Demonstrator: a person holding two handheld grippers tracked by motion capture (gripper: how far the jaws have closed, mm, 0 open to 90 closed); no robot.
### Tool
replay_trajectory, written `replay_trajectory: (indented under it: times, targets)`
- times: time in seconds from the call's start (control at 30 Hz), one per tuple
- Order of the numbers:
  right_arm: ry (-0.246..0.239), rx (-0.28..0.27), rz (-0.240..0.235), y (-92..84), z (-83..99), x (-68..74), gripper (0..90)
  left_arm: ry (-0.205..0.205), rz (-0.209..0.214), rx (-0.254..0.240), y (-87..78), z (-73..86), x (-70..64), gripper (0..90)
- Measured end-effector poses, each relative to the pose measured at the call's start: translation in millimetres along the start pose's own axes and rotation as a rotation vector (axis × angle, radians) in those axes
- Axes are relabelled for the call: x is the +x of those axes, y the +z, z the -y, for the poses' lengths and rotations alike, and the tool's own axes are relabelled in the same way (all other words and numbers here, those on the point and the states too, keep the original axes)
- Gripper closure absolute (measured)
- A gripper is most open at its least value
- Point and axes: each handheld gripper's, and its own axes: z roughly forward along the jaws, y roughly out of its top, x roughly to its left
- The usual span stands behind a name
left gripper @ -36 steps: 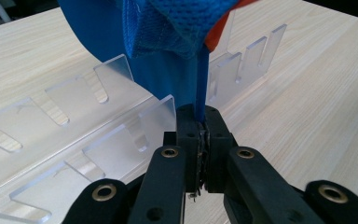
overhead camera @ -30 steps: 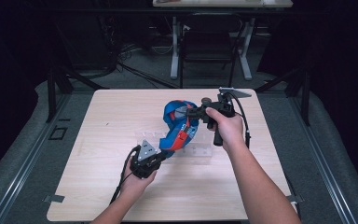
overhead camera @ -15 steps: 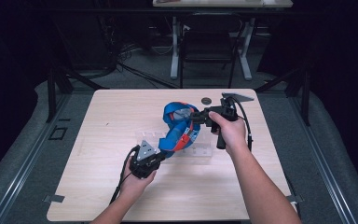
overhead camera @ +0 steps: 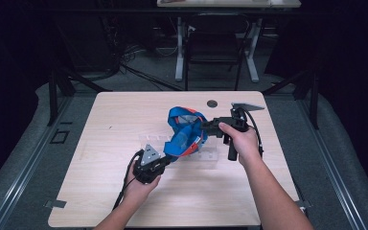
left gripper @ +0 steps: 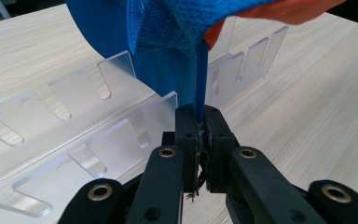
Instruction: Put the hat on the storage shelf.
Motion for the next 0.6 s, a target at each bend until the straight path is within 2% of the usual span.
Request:
replay_trajectory:
  times: [0.27, 0.3, 0.6]
  targets:
    - [-0.018, -0.004, 0.051, -1.3, 3.3, -5.8, 47.2, 0.002, -0.002, -0.006, -0.5, -0.1, -1.1, 84.8]
    - [-0.036, 0.009, 0.064, -3.1, 3.5, -6.9, 46.4, 0.004, -0.002, -0.005, -1.0, -0.2, -1.2, 84.6]
    - [-0.042, 0.0, 0.091, -9.7, 5.5, -8.3, 46.5, 0.008, -0.005, -0.008, -2.2, -0.8, -1.6, 84.1]
